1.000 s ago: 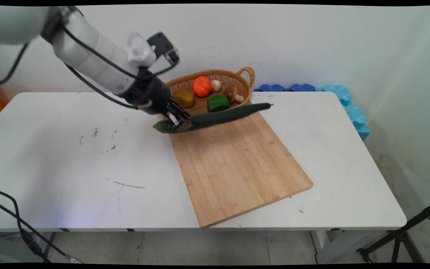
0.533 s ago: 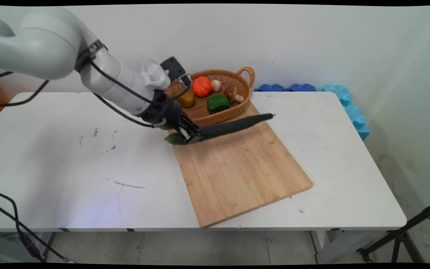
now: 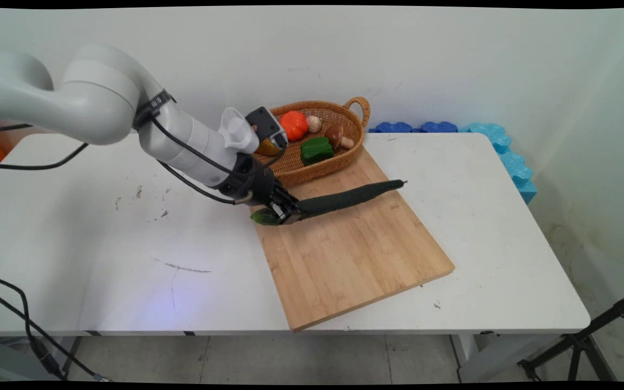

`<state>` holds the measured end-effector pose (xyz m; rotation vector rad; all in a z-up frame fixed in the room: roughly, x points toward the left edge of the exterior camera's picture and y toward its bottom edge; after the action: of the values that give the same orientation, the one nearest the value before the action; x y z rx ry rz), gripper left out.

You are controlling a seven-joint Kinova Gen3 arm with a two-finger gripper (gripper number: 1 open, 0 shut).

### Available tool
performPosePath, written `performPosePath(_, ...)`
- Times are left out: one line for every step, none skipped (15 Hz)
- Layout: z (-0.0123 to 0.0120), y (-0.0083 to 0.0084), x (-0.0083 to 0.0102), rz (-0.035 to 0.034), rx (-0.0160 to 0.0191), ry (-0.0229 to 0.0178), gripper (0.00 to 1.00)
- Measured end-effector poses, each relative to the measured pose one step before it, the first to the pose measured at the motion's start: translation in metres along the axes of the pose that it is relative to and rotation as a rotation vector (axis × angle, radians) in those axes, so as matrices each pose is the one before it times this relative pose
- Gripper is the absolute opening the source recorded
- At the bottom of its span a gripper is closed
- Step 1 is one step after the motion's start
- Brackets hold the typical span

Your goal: Place the picked object on the cutting board

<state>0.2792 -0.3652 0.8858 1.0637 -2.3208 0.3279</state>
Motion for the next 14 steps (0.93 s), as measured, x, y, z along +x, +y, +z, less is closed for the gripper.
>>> performPosePath(0.00434, -0.00069, -0.00195, -0.00157, 0.00051, -0.00197, 0.00)
performPosePath(0.00394, -0.00078, -0.00145, -0.00141, -0.00022, -0.00144, 0.00)
performPosePath(0.00253, -0.00052, -0.00104, -0.00121, -0.00023, -0.00116, 0.00)
performPosePath(0.00474, -0.00047, -0.00162, -0.00159, -0.00274, -0.00319, 0.00)
performPosePath(0.00387, -0.00047, -0.00124, -0.00091, -0.00181, -0.00285, 0.00)
performPosePath(0.00422, -0.00072, -0.00140, -0.00079, -0.00102, -0.00364, 0.00)
performPosePath(0.00302, -0.00120, -0.00121, 0.00000, 0.00130, -0.00343, 0.00)
performPosePath(0.00342, -0.00165, -0.00116, 0.00121, 0.00301, -0.00393, 0.00)
performPosePath(0.00259, -0.00161, -0.00101, 0.00148, 0.00430, -0.00331, 0.00)
performPosePath(0.00216, -0.00208, -0.00095, 0.00122, 0.00565, -0.00368, 0.00)
performPosePath(0.00167, -0.00169, -0.00069, 0.00100, 0.00415, -0.00272, 0.00)
performPosePath(0.00112, -0.00097, -0.00039, 0.00070, 0.00220, -0.00153, 0.00)
performPosePath(0.00146, -0.00131, -0.00076, 0.00035, 0.00274, -0.00203, 0.00)
performPosePath(0.00099, -0.00076, -0.00030, 0.00008, 0.00113, -0.00102, 0.00)
